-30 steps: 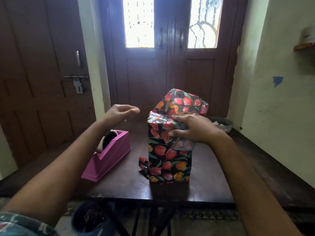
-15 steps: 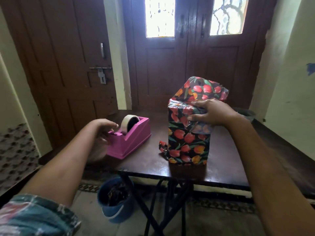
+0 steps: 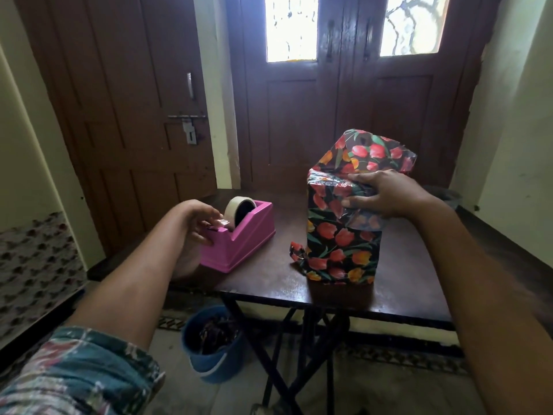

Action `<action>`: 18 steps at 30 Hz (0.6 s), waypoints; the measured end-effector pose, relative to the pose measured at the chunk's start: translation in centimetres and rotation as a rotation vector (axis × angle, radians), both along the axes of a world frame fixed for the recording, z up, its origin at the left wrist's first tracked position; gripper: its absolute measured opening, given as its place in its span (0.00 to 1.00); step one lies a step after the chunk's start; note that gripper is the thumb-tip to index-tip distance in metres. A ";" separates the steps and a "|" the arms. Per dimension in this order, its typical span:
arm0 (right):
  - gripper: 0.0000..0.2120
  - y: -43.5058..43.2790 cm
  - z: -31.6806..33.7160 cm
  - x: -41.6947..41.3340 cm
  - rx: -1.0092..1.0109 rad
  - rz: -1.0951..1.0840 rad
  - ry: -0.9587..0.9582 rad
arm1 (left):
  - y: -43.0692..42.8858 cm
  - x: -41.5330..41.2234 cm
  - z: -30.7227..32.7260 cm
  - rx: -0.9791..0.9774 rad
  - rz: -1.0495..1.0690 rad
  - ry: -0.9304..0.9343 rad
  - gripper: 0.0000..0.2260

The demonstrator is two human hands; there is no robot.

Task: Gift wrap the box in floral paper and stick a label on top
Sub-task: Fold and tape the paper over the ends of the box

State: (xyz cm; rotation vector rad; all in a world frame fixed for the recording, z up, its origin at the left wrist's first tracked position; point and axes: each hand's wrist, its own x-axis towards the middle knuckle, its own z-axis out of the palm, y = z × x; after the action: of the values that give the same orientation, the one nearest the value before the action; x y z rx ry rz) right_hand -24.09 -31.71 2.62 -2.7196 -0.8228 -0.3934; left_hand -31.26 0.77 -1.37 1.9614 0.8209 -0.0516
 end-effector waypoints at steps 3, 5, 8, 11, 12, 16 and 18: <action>0.31 0.1 -0.1 0.0 0.013 0.003 -0.003 | -0.5 -0.7 -0.7 0.004 0.081 -0.156 0.06; 0.31 0.1 -0.1 0.0 0.015 0.006 0.002 | -0.7 -1.1 -0.9 -0.034 0.133 -0.259 0.03; 0.31 0.1 -0.1 0.1 0.015 0.004 -0.003 | -0.7 -1.6 -1.3 -0.145 0.191 -0.431 0.07; 0.32 -0.1 0.0 0.3 0.031 0.002 0.011 | -0.2 -2.4 -2.5 -0.295 0.258 -0.583 0.08; 0.32 -0.1 -0.1 0.4 0.033 0.004 0.011 | -0.1 -2.8 -3.1 -0.344 0.284 -0.627 0.08; 0.32 -0.1 -0.1 0.5 0.037 0.009 0.017 | 0.4 -3.6 -5.5 -0.493 0.351 -0.723 0.07; 0.32 -0.2 -0.2 0.5 0.046 0.012 0.027 | 0.5 -3.8 -6.1 -0.580 0.383 -0.741 0.06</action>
State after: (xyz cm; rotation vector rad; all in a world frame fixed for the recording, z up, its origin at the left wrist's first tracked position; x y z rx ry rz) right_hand -23.62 -31.89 2.46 -2.6706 -0.8128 -0.3676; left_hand -35.07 1.26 -7.49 1.1167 0.5727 0.5697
